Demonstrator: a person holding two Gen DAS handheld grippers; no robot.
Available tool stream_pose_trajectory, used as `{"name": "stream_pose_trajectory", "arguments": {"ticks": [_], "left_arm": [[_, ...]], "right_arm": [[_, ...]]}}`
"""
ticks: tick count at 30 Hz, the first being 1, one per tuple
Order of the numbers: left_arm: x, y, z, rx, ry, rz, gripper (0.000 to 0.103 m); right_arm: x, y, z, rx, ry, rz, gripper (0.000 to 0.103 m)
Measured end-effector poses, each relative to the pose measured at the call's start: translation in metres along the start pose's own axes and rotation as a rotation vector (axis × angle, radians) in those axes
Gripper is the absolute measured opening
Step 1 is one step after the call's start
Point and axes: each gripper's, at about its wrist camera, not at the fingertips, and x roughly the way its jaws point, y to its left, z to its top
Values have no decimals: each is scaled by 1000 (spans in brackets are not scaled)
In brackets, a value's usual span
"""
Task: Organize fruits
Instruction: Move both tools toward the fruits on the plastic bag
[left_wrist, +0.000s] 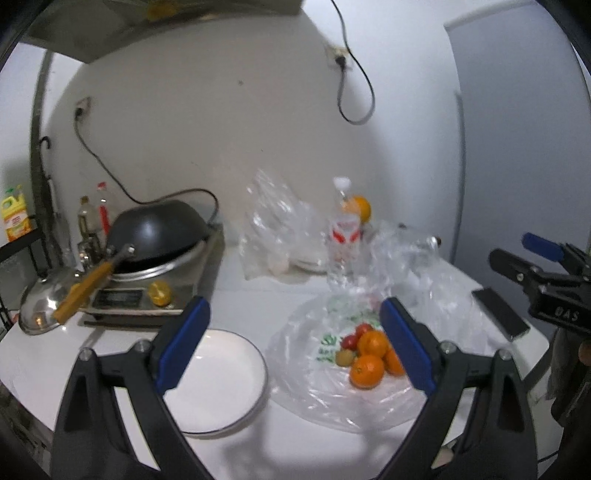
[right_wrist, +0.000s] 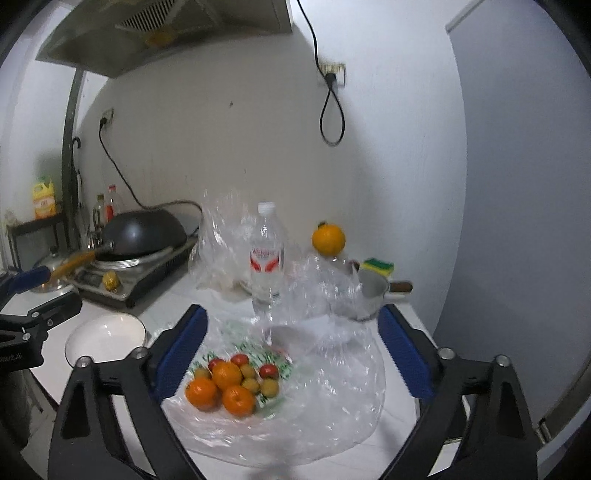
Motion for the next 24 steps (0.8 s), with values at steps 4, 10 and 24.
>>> {"name": "stream_pose_trajectory", "arguments": {"ticks": [4, 10, 24], "left_arm": [[24, -19, -8, 33, 50, -19, 94], [57, -41, -21, 65, 139, -47, 94], [114, -75, -56, 97, 345, -114, 81]], "right_arm": [[19, -5, -14, -12, 60, 35, 82], [40, -17, -30, 3, 116, 69, 76], [75, -22, -58, 20, 223, 163, 76]]}}
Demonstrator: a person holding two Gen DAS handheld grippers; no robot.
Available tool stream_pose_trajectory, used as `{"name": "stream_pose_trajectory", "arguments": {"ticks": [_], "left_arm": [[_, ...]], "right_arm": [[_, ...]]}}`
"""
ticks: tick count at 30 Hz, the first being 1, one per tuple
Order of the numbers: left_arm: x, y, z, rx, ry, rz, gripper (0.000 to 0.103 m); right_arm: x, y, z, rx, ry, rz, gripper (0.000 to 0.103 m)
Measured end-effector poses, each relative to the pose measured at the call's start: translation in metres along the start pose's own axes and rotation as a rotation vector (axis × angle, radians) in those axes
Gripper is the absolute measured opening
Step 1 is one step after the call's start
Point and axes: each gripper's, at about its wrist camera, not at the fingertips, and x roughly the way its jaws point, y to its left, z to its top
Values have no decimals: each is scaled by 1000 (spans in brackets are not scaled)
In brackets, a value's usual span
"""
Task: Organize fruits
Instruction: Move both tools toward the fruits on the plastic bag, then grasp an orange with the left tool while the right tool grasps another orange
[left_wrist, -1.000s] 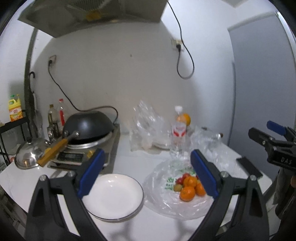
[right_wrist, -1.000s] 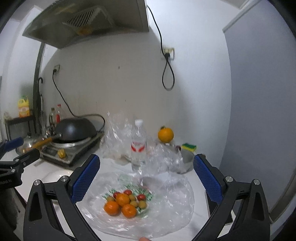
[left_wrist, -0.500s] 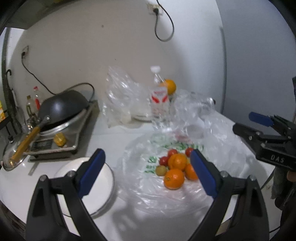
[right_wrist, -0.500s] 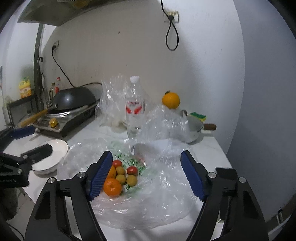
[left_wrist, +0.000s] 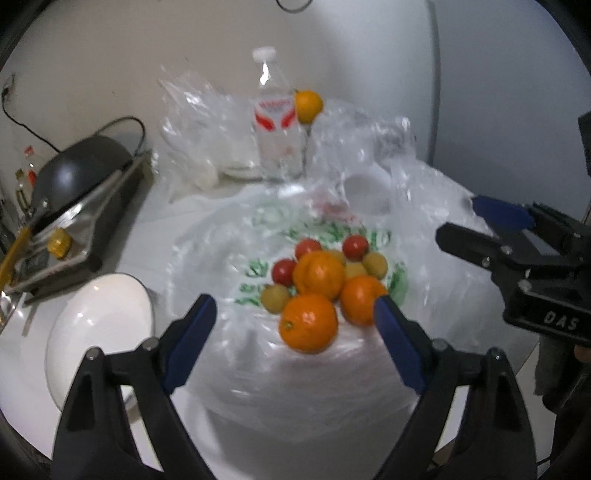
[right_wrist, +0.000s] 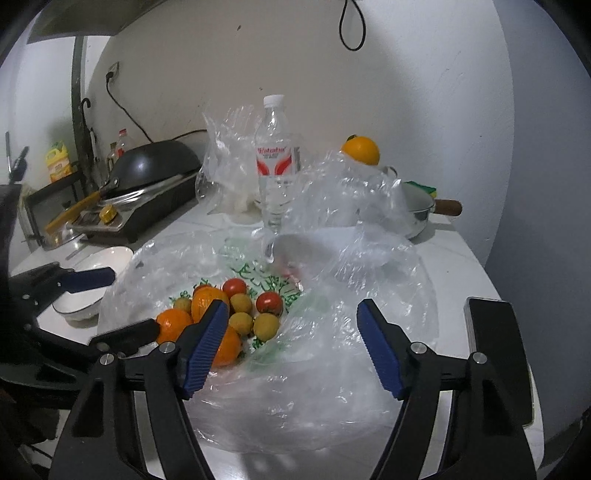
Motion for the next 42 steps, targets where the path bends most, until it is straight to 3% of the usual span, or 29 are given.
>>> {"name": "stream_pose_trajectory", "arguments": {"ticks": [3, 12, 15, 24, 27, 33, 42], "left_arm": [[12, -1, -2, -9, 45, -21, 63], [30, -6, -7, 0, 104, -43, 61], [32, -3, -9, -11, 108, -50, 45], [24, 10, -9, -48, 75, -83, 45], [16, 14, -9, -49, 52, -78, 45], [-2, 28, -8, -68, -6, -60, 45], [-20, 47, -13, -88, -60, -58, 45]], "right_arm": [[2, -2, -2, 0, 6, 7, 75], [8, -10, -5, 14, 20, 17, 75], [9, -7, -6, 9, 26, 22, 75], [16, 11, -5, -31, 43, 43, 75], [21, 21, -5, -51, 63, 57, 65], [35, 37, -8, -74, 110, 78, 55], [59, 59, -11, -97, 184, 73, 53]]}}
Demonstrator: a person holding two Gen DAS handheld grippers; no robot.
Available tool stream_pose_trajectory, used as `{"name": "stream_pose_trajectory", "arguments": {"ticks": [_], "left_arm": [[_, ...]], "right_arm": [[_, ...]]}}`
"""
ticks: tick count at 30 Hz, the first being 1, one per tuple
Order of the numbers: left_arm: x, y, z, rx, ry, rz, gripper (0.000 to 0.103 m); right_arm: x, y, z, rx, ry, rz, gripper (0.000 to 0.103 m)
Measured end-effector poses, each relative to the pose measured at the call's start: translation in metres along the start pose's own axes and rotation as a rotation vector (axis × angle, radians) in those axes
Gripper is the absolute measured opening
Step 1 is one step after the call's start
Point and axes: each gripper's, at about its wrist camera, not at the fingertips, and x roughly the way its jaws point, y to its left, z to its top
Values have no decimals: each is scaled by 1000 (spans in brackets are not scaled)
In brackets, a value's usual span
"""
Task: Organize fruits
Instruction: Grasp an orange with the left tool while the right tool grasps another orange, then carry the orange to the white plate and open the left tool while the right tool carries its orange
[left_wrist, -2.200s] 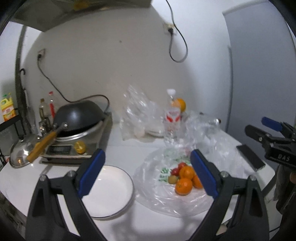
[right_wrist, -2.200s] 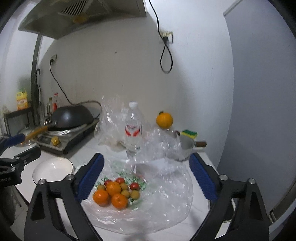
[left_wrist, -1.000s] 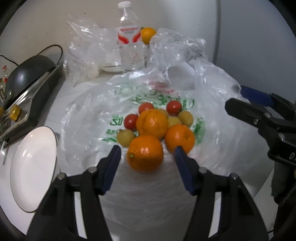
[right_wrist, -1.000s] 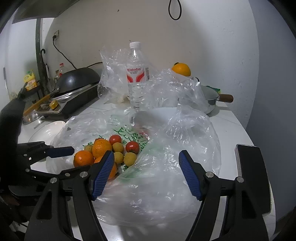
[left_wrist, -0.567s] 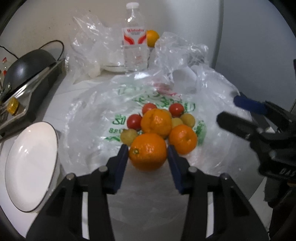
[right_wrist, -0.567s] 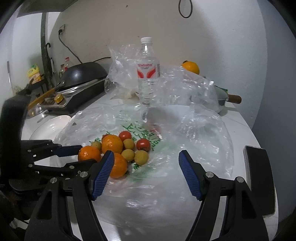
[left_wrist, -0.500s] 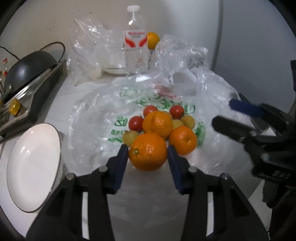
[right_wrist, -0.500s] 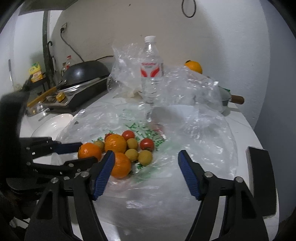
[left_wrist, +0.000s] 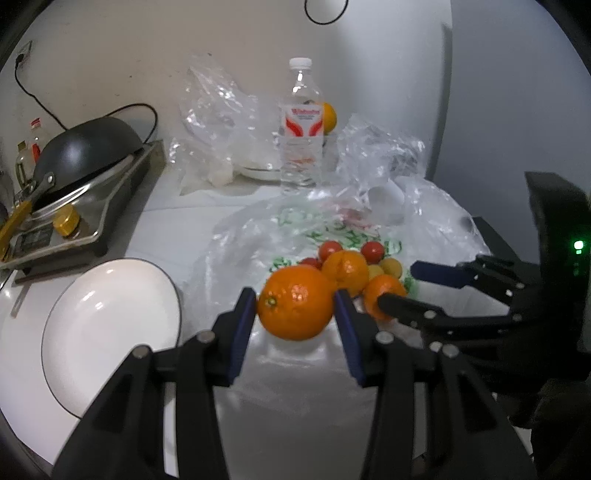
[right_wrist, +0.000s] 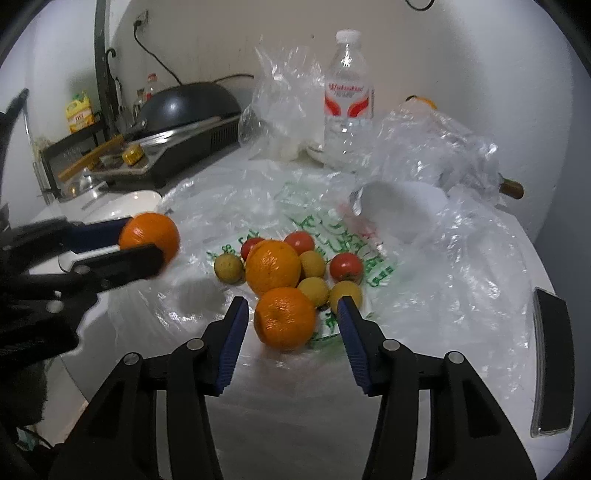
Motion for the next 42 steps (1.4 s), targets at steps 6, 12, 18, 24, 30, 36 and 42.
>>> {"name": "stream_pose_trajectory", "arguments": {"ticks": [6, 12, 18, 24, 30, 36, 42], "left_arm": [[-9, 12, -2, -12, -19, 11, 45], [-17, 22, -4, -23, -38, 20, 45], [-28, 32, -7, -26, -60, 31, 45], [-42, 50, -9, -59, -95, 50, 45], [-53, 78, -12, -103, -123, 93, 45], [-61, 106, -19, -154, -131, 125, 45], [-64, 130, -27, -177, -130, 156, 45]], "right_arm": [[12, 7, 0, -7, 41, -29, 53], [16, 10, -1, -31, 54, -64, 42], [7, 12, 0, -28, 29, -92, 42], [-12, 17, 9, -30, -21, -102, 42], [-30, 31, 24, -38, -78, -77, 42], [-33, 50, 35, -57, -96, -44, 42], [-32, 69, 48, -81, -114, -19, 42]]}}
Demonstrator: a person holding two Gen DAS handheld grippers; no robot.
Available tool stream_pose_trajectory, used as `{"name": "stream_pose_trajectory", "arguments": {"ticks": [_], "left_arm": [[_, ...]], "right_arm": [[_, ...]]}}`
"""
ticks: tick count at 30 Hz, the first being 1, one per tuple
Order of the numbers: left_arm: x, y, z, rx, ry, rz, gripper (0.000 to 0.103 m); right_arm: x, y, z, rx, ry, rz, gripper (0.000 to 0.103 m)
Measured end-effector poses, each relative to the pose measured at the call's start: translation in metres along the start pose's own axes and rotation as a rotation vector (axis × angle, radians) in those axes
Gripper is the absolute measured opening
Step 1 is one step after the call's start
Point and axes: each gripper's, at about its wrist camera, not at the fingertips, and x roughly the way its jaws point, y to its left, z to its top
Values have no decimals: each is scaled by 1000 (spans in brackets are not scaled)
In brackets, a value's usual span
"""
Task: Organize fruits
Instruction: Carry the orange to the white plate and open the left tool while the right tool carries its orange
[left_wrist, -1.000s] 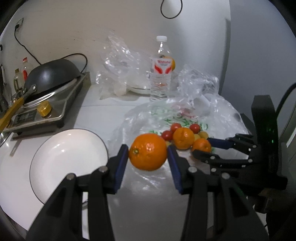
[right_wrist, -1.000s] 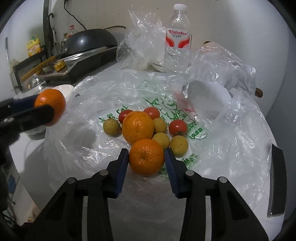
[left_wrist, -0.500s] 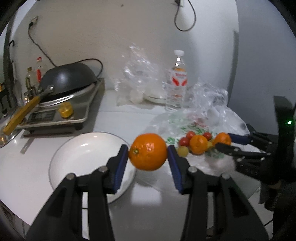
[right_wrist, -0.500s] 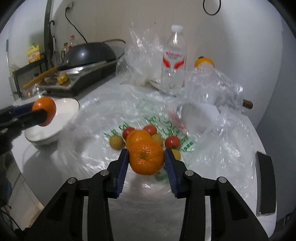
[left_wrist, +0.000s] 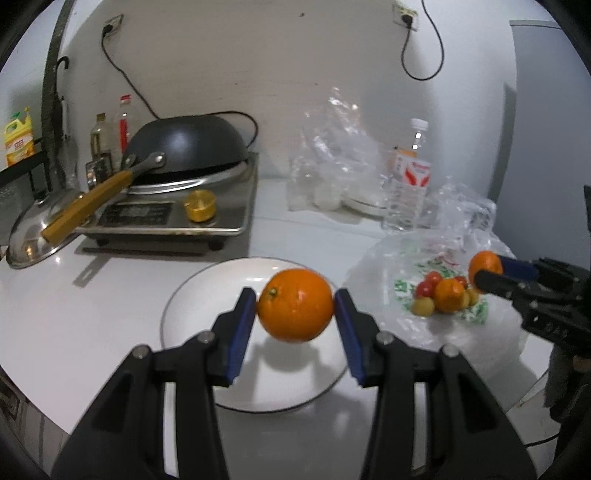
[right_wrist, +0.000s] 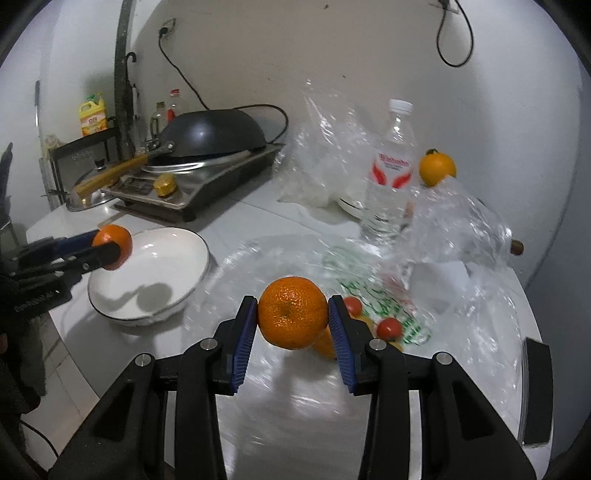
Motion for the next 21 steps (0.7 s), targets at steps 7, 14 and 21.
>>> {"name": "stream_pose_trajectory", "arguments": {"ticks": [7, 14, 21], "left_arm": [[3, 26, 1, -8, -13, 47, 45], [42, 53, -9, -33, 26, 47, 45], [30, 66, -10, -87, -5, -25, 45]], "right_arm": [[2, 24, 22, -23, -33, 55, 42], [27, 56, 38, -68, -11, 91, 42], [54, 79, 51, -94, 15, 146, 42]]}}
